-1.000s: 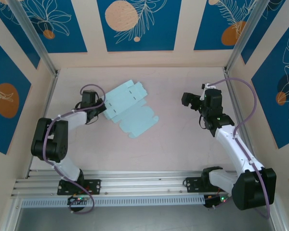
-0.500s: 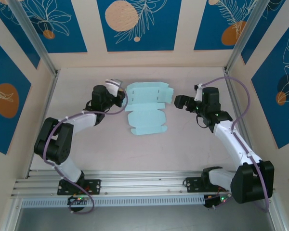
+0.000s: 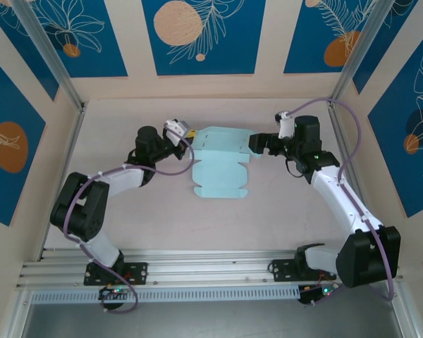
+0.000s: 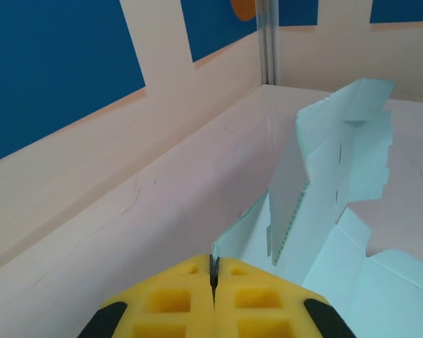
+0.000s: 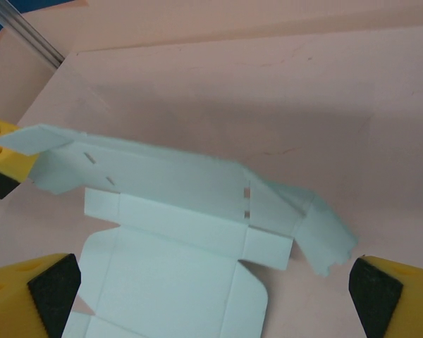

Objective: Fold the paper box

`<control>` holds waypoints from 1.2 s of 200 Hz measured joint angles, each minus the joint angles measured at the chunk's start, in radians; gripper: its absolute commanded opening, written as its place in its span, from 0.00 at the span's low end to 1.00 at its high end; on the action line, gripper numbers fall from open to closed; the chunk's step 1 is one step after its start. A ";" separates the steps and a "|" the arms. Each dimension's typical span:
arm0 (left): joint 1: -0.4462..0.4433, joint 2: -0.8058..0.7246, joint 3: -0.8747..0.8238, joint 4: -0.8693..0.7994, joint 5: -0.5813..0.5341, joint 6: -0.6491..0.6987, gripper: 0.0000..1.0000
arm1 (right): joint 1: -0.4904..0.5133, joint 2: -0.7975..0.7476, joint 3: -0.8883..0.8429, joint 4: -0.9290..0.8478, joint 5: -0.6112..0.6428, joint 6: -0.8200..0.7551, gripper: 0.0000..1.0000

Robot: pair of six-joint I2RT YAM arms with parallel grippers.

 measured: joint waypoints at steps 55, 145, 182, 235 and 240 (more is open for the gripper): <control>0.005 -0.013 0.009 -0.036 0.068 0.058 0.00 | 0.020 0.104 0.126 -0.017 -0.018 -0.155 0.99; 0.036 0.008 0.094 -0.196 0.222 0.129 0.00 | 0.076 0.302 0.299 -0.092 -0.119 -0.349 0.86; 0.059 0.020 0.096 -0.211 0.224 0.119 0.00 | 0.126 0.356 0.312 -0.148 -0.140 -0.423 0.84; 0.073 0.034 0.096 -0.198 0.224 0.089 0.00 | 0.146 0.413 0.320 -0.201 -0.172 -0.489 0.69; 0.074 0.034 0.096 -0.196 0.224 0.083 0.00 | 0.146 0.421 0.320 -0.203 -0.170 -0.493 0.69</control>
